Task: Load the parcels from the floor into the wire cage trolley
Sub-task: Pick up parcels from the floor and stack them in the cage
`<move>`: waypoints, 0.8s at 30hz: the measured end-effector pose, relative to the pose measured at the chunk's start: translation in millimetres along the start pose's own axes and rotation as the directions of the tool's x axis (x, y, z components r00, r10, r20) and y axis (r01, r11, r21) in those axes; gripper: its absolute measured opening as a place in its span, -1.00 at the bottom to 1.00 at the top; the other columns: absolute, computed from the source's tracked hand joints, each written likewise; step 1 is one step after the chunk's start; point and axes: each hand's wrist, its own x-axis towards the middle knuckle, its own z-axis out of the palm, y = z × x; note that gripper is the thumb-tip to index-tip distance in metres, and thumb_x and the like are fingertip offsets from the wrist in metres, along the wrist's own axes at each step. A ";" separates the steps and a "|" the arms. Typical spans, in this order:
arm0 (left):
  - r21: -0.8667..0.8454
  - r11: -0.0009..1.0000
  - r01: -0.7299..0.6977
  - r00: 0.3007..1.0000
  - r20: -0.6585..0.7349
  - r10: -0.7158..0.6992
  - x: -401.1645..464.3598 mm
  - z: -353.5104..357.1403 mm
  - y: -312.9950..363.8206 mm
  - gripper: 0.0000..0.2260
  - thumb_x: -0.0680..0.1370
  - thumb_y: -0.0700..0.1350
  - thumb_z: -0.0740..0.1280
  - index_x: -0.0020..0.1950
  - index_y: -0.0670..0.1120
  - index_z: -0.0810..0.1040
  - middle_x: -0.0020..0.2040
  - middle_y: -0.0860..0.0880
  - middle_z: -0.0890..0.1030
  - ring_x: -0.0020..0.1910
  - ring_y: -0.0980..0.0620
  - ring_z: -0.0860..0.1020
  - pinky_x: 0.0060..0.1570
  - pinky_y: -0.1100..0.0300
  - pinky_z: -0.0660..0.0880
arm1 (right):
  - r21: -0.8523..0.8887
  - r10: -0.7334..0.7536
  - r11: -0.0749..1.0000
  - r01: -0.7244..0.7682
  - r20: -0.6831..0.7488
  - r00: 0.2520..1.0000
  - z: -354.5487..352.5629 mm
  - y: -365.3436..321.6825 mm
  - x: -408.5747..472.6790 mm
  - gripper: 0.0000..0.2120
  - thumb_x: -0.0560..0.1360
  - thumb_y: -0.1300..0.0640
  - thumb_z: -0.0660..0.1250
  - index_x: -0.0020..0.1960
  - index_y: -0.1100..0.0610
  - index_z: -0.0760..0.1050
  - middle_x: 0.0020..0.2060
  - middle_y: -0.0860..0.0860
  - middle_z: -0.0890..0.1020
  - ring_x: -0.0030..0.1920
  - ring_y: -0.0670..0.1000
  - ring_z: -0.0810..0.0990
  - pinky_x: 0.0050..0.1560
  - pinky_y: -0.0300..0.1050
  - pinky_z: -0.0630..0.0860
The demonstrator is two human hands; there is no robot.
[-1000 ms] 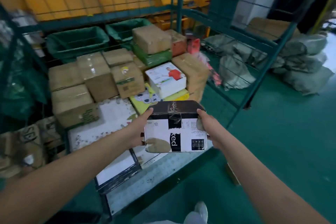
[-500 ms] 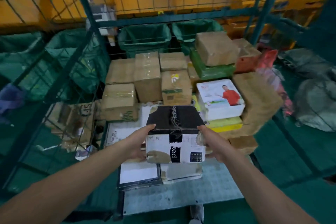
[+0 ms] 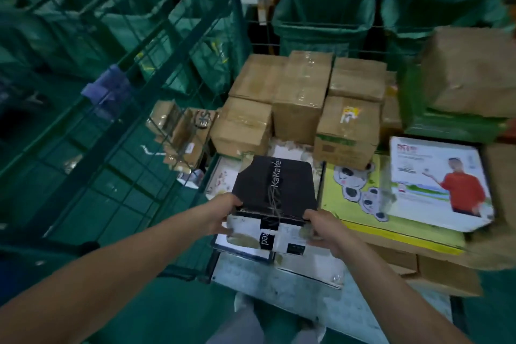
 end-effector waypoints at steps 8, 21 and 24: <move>0.056 0.998 0.004 1.000 0.007 -0.005 51.1 -48.5 -1.9 -0.64 0.65 -0.01 0.30 0.44 0.01 0.39 0.39 0.03 0.38 0.47 -0.08 0.32 0.35 -0.13 0.46 | -0.035 0.005 0.999 -0.005 -0.001 1.000 68.6 -6.5 41.2 -0.84 0.62 0.15 0.27 0.18 0.12 0.47 -0.07 0.06 0.58 0.01 0.12 0.64 0.16 0.07 0.60; 0.185 0.983 0.018 0.999 -0.042 -0.010 112.8 -117.0 -24.2 -0.47 0.64 -0.16 0.30 0.57 -0.07 0.20 0.41 -0.10 0.44 0.22 -0.05 0.46 0.24 0.00 0.49 | -0.130 -0.005 0.992 0.000 -0.036 0.999 153.8 -23.0 72.2 -0.74 0.57 0.21 0.23 0.25 0.10 0.43 0.00 0.04 0.60 0.04 0.13 0.61 0.05 0.03 0.59; 0.178 0.982 0.069 0.997 0.006 -0.071 108.0 -96.8 -19.8 -0.63 0.62 -0.16 0.22 0.43 -0.09 0.33 0.32 -0.11 0.49 0.05 -0.02 0.49 0.06 -0.04 0.56 | -0.083 0.047 0.995 -0.056 -0.098 0.994 140.2 -19.3 68.0 -0.78 0.61 0.18 0.22 0.25 0.09 0.42 0.01 0.00 0.55 0.16 0.18 0.58 0.17 0.13 0.61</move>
